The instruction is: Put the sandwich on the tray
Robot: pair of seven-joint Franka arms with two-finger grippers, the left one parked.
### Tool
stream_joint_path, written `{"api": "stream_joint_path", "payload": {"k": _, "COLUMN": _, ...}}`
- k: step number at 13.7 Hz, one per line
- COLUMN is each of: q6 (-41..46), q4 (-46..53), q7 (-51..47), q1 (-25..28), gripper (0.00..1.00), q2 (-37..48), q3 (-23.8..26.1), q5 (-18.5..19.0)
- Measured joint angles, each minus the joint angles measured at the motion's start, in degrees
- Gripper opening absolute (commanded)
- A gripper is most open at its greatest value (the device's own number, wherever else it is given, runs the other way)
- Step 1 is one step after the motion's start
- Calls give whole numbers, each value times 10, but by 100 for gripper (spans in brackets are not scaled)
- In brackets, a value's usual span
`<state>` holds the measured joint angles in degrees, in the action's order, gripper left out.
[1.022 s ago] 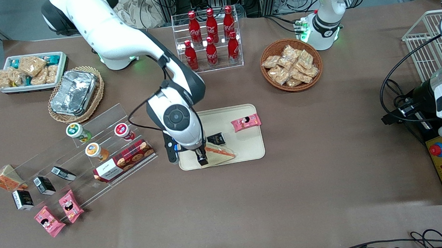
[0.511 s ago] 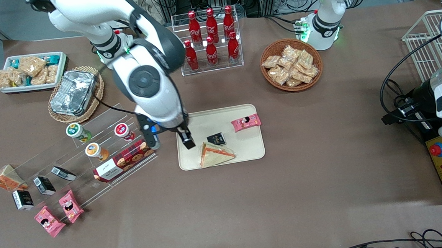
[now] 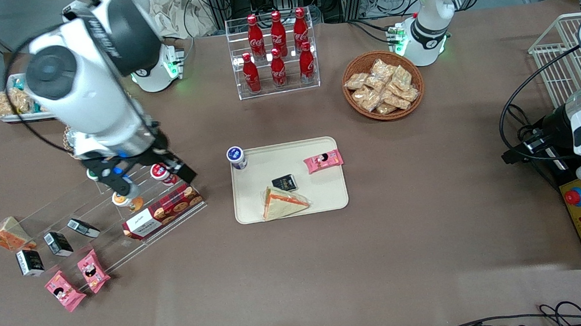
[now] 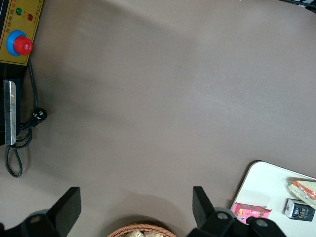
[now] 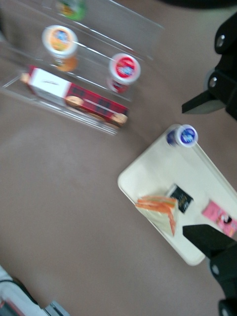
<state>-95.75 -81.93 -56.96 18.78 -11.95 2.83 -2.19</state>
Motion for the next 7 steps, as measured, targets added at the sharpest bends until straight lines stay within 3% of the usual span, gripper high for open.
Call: {"api": "stream_joint_path", "payload": {"k": 7, "q6": 1, "q4": -53, "q7": 335, "q1": -130, "gripper": 99, "q2": 54, "q3": -2, "q5": 0}}
